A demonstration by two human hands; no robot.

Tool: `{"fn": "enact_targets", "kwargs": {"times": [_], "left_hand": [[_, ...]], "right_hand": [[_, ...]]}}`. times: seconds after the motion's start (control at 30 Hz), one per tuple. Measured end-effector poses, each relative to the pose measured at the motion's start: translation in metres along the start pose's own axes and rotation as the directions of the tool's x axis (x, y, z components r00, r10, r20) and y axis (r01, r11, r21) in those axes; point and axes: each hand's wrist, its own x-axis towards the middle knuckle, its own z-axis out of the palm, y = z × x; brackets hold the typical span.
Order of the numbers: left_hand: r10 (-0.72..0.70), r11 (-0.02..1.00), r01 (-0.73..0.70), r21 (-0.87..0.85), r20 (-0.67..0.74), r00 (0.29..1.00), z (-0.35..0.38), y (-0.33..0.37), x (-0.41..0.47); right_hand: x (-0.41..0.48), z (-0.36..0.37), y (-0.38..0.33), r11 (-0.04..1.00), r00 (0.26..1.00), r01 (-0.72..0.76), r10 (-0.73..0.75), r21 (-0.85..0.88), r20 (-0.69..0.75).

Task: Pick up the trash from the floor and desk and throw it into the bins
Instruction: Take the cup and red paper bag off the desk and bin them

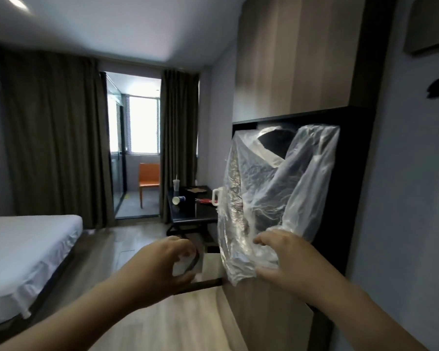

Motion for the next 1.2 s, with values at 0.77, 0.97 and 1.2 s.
{"fn": "enact_targets", "kwargs": {"times": [0.77, 0.97, 1.2], "left_hand": [[-0.230, 0.973, 0.228, -0.023, -0.071, 0.971, 0.078, -0.167, 0.225], [-0.246, 0.969, 0.246, -0.016, -0.083, 0.966, 0.090, -0.249, 0.265], [-0.225, 0.974, 0.224, -0.018, -0.083, 0.971, 0.078, -0.369, 0.324]], "right_hand": [[0.303, 0.110, 0.096, 0.973, 0.971, 0.229, -0.230, 0.031, 0.064], [0.383, 0.163, 0.085, 0.965, 0.960, 0.260, -0.263, 0.038, 0.092], [0.493, 0.209, 0.052, 0.979, 0.977, 0.201, -0.203, 0.041, 0.060]]}}
